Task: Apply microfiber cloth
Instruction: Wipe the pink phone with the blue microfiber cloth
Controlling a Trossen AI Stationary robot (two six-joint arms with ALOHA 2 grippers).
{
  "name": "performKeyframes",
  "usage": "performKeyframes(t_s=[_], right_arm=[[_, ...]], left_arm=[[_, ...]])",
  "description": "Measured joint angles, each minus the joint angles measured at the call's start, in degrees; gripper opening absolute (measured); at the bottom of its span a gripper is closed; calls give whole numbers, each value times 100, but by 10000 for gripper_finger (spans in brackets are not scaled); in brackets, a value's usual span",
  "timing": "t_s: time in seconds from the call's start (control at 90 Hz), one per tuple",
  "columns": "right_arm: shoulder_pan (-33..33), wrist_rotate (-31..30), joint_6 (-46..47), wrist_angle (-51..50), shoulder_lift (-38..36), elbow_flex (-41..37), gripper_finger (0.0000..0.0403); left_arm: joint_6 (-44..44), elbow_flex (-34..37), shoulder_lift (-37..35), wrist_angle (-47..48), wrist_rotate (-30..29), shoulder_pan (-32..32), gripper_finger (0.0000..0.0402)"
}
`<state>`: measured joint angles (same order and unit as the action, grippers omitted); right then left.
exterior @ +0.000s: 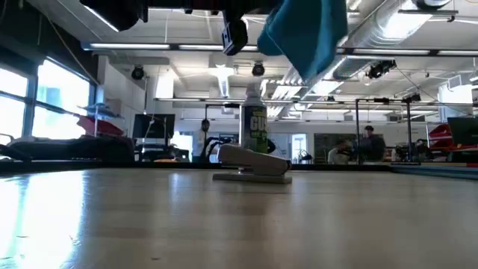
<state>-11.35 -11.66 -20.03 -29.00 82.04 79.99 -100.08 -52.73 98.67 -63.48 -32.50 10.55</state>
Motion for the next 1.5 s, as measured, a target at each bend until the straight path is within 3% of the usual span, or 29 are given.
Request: performKeyframes(t_s=[0.478, 0.711, 0.878, 1.078, 1.267, 1.5], right_arm=[[-529, -229, 201, 37, 97, 26, 0], [-869, -939, -99, -33, -466, -7, 0], [-646, -1142, -50, -14, -677, -10, 0], [-260, -532, 70, 632, -446, -531, 0], [-14, -320, 0, 1578, -401, -1061, 0], [171, 73, 163, 1264, -489, -1110, 0]], left_arm=[[44, 11, 3, -545, 69, -58, 10], [158, -16, -16, -669, 104, 25, 10], [-46, -28, -36, -370, 280, 99, 10], [98, -28, -11, -133, 330, 141, 10], [124, -89, -4, 278, 352, 237, 10], [411, -92, -2, 386, 415, 248, 10]])
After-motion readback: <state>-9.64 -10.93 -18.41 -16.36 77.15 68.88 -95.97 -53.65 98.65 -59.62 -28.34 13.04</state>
